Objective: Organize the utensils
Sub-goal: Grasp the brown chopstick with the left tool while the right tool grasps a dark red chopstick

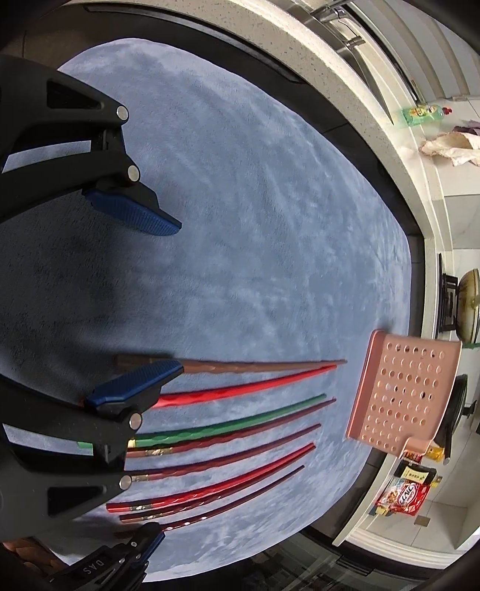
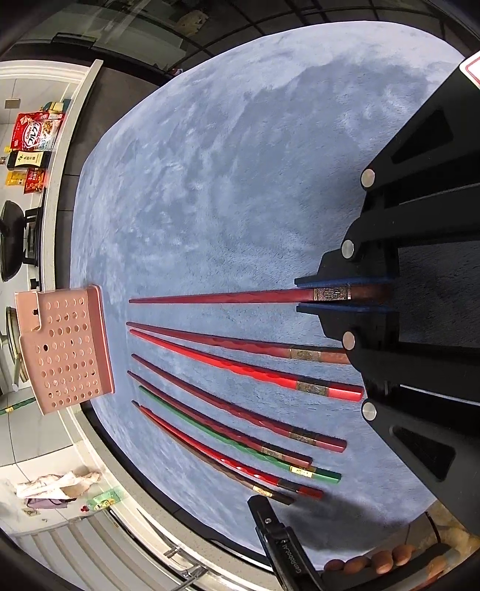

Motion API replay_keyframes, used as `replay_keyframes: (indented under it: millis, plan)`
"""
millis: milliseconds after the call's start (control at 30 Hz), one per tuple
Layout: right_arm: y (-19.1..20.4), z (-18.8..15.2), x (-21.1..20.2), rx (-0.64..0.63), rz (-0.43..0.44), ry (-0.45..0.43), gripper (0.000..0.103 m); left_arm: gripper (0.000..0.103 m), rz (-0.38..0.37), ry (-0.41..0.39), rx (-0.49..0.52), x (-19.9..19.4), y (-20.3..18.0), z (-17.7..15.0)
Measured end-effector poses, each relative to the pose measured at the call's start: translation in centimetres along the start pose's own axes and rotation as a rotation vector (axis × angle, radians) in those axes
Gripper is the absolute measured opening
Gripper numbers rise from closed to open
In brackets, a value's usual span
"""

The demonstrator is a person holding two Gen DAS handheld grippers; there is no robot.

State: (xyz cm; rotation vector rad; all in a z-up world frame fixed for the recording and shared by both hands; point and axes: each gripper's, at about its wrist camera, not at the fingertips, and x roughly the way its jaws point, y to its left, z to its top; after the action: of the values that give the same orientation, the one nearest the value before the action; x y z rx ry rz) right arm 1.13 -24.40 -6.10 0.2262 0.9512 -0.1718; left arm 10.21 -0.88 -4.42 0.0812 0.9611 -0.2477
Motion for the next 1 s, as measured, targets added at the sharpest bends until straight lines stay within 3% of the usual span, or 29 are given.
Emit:
replay_keyframes:
  millis: [400,667,1000]
  plan:
    - [-0.2,0.1,0.1,0.02,0.017,0.009,0.007,0.058,-0.006,0.003,0.023,0.8,-1.0,-0.4]
    - [-0.2,0.1,0.1,0.014,0.013,0.008,0.007,0.014,-0.041,0.011,-0.002,0.5,0.2,0.0]
    - [-0.4,0.7,-2.2,0.021,0.033,-0.023,0.007,0.008,-0.086,0.034,-0.014,-1.0,0.6,0.6]
